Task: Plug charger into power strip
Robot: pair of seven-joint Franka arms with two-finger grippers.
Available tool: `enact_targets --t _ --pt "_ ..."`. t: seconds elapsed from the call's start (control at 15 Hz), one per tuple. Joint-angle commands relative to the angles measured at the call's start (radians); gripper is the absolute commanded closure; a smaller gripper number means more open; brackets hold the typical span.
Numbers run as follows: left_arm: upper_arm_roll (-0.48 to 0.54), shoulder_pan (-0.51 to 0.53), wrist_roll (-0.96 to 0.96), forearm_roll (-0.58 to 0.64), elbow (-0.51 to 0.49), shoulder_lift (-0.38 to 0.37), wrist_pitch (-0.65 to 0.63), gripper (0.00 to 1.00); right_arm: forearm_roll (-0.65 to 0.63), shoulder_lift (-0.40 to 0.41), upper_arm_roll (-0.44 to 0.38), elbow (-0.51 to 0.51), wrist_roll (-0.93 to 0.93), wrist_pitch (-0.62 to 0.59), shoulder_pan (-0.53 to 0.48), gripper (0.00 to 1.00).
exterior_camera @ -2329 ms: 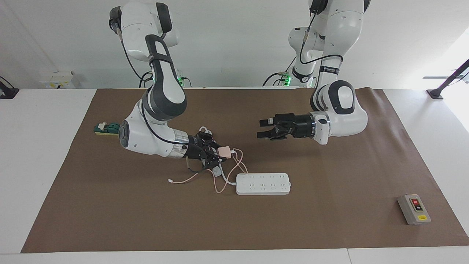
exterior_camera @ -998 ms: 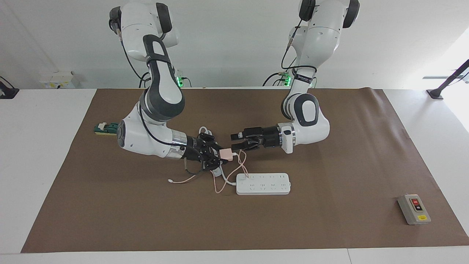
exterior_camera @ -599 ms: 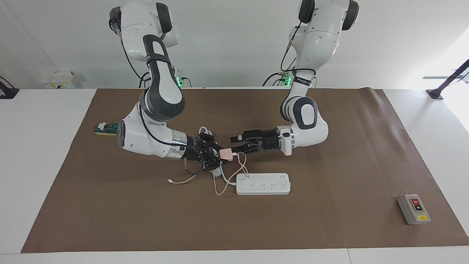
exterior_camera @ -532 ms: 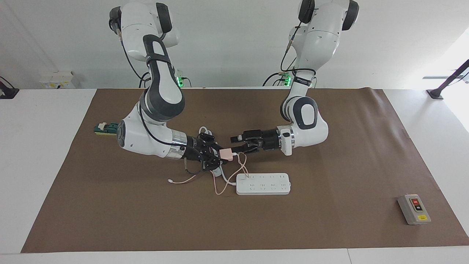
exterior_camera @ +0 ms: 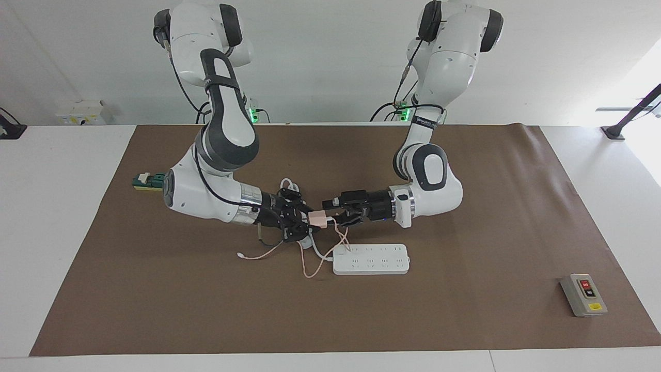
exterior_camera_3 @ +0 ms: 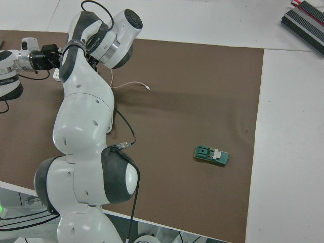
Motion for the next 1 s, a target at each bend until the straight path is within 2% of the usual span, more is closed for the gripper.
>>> enact_targets --t 0.0,0.4,0.93 --pt "0.008 -0.015 0.023 -0.028 0.055 0.032 0.000 0.00 0.025 0.014 0.005 0.019 0.004 0.002 0.003 1.00" --pt "0.001 -0.027 0.079 -0.065 0.089 0.075 -0.019 0.00 0.027 0.014 0.005 0.019 0.004 0.004 0.003 1.00" --pt "-0.002 -0.037 0.113 -0.094 0.077 0.080 -0.018 0.00 0.028 0.014 0.005 0.019 0.003 0.004 0.002 1.00"
